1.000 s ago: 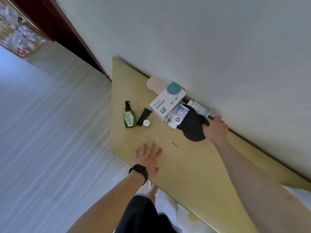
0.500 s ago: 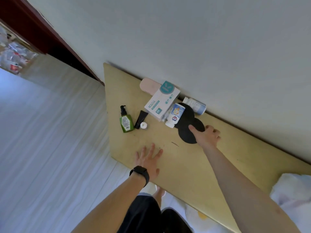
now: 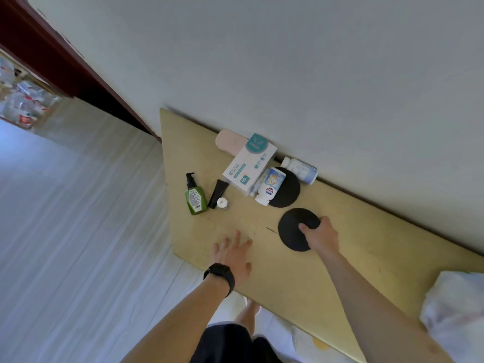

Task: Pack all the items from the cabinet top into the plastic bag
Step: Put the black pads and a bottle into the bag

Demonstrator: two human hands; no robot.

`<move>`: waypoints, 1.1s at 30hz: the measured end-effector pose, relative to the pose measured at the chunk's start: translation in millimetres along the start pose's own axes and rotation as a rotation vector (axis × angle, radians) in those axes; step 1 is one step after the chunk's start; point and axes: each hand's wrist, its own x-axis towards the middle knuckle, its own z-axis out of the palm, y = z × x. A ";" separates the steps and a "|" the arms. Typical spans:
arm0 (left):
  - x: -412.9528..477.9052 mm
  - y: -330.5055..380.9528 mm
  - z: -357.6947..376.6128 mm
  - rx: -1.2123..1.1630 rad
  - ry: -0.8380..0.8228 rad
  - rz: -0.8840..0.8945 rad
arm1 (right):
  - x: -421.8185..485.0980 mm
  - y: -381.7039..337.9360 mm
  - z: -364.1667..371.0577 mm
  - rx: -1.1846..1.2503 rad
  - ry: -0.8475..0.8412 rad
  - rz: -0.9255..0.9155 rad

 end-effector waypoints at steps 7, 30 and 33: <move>46.1 51.5 -59.8 -0.377 0.324 -0.070 | -38.3 78.2 -1.3 0.111 -0.050 0.077; -36.9 -25.0 35.1 -0.789 0.148 -0.143 | 3.2 -53.2 -11.3 0.680 -0.062 -0.024; -53.6 -47.6 56.7 -0.740 0.142 -0.232 | 17.5 -79.6 -0.4 0.652 -0.065 -0.008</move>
